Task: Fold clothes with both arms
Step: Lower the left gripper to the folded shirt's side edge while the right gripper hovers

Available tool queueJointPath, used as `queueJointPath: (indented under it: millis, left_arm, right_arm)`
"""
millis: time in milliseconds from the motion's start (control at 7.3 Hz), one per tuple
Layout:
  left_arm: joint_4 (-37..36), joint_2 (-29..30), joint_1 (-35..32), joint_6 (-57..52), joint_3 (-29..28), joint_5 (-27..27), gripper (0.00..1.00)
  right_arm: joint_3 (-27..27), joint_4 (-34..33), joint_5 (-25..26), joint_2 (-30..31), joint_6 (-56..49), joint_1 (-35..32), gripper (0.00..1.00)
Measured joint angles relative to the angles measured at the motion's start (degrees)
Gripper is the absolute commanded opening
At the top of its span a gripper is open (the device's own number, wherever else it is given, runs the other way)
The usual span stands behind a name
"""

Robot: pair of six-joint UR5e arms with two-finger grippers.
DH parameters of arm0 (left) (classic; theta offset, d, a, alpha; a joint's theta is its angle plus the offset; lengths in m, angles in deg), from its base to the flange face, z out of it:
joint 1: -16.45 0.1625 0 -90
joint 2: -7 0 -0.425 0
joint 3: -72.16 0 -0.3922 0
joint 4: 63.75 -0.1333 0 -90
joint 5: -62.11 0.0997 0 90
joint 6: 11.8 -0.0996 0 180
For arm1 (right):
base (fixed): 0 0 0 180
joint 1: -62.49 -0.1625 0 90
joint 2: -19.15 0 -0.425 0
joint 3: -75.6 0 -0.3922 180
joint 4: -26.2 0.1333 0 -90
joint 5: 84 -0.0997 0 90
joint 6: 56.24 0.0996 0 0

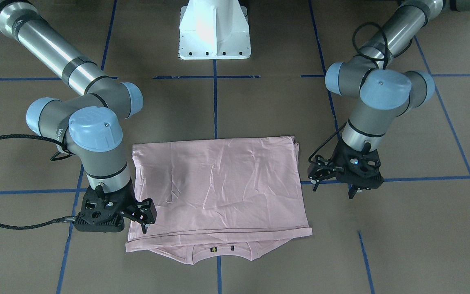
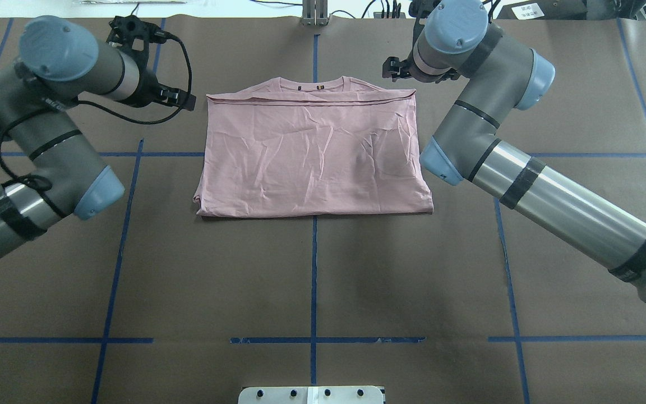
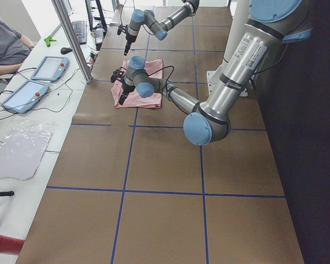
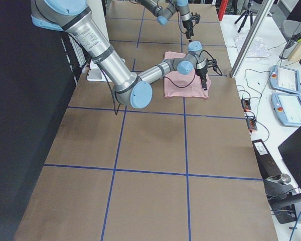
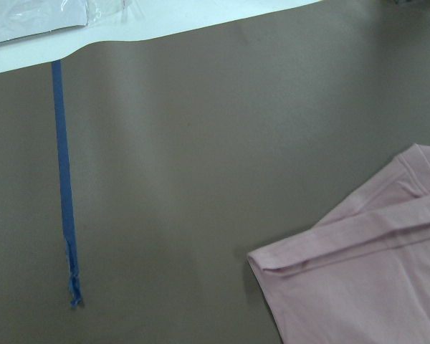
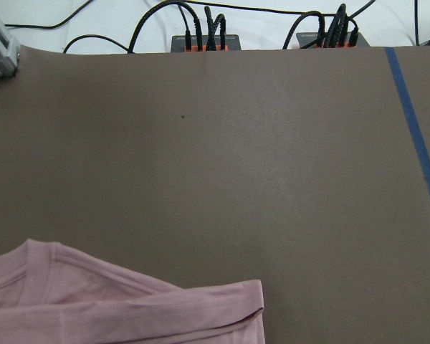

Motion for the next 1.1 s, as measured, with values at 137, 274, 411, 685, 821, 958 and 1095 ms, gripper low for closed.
queueJointPath:
  millis: [137,274,411,685,821,958,1095]
  left_arm:
    - [0.13,-4.07,2.9,3.9,4.91,0.07,0.65]
    - [0.33,-6.63,6.65,9.79,7.85,1.33,0.56]
    - [0.42,-7.75,10.61,15.27,8.87,3.74,0.56]
    - [0.46,-8.07,15.5,20.38,8.86,6.71,0.57]
    - [0.41,-8.03,16.3,20.97,8.69,7.09,0.54]
    - [0.31,-8.0,16.59,21.17,8.58,7.25,0.31]
    - [0.21,-7.96,16.72,21.23,8.37,7.31,0.05]
  right_arm:
    - [-2.13,-0.19,-0.69,1.08,-0.34,-0.02,1.0]
    - [-3.22,-0.29,-0.94,1.61,-0.43,-0.01,1.0]
    - [-3.66,-0.31,-1.01,1.81,-0.45,-0.02,1.0]
    - [-3.87,-0.25,-0.99,1.88,-0.46,-0.03,1.0]
    - [-3.89,-0.23,-0.97,1.9,-0.46,-0.04,1.0]
    - [-3.9,-0.23,-0.97,1.93,-0.45,-0.04,1.0]
    - [-3.9,-0.22,-0.96,1.95,-0.41,-0.05,1.0]
